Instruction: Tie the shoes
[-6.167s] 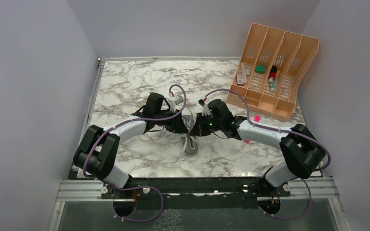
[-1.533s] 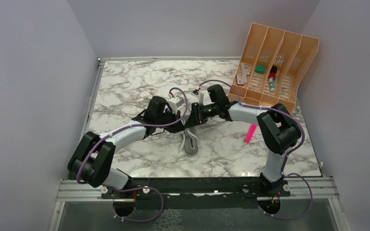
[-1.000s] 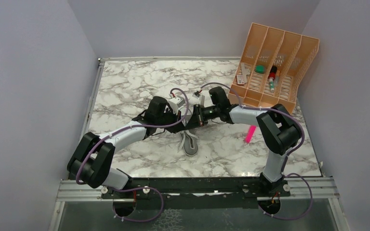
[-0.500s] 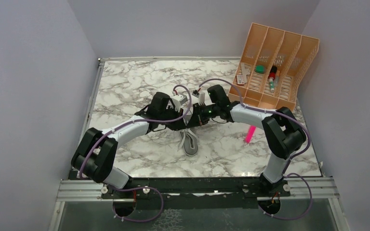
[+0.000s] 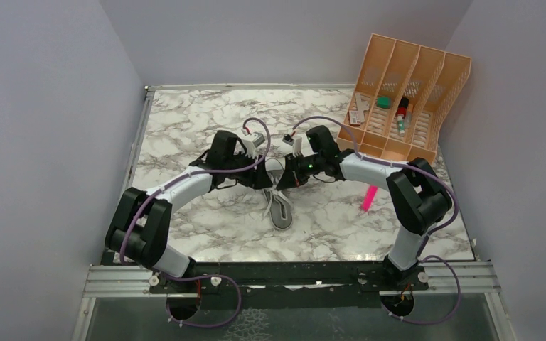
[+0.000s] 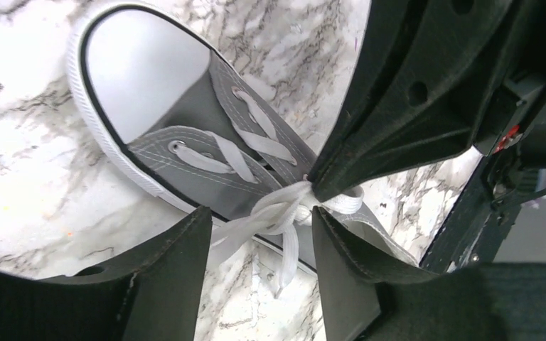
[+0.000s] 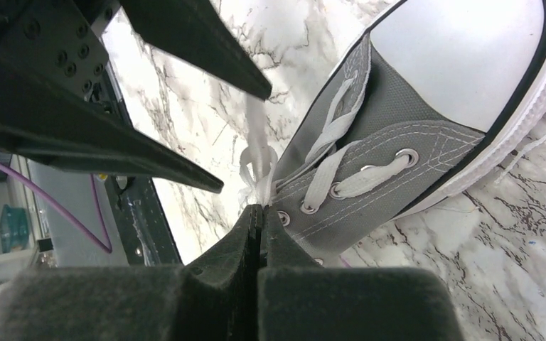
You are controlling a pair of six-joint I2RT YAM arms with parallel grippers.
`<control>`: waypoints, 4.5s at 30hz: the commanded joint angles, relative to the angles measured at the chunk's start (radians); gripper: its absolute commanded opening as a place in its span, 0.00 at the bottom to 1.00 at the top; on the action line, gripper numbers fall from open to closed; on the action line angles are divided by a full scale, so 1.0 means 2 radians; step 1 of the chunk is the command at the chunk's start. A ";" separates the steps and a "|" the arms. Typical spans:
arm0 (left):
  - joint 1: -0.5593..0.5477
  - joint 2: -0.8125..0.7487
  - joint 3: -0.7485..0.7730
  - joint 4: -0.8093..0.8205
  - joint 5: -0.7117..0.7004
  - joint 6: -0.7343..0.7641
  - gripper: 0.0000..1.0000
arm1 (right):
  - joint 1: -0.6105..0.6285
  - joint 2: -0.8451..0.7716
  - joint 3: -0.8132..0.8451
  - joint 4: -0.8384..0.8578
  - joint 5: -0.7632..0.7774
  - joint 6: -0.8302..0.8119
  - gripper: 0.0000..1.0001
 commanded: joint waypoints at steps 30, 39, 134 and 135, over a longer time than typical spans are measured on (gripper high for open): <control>0.006 0.069 0.010 0.074 0.124 -0.022 0.36 | 0.002 -0.027 0.000 0.019 -0.033 -0.004 0.01; -0.005 0.057 0.000 0.072 0.110 -0.018 0.42 | 0.002 -0.027 -0.001 0.019 -0.027 -0.004 0.01; -0.025 0.003 -0.084 0.214 0.041 -0.124 0.00 | 0.007 -0.018 -0.020 0.090 -0.094 0.125 0.01; -0.025 0.005 -0.084 0.217 0.042 -0.126 0.00 | 0.009 -0.019 -0.026 0.105 -0.091 0.138 0.01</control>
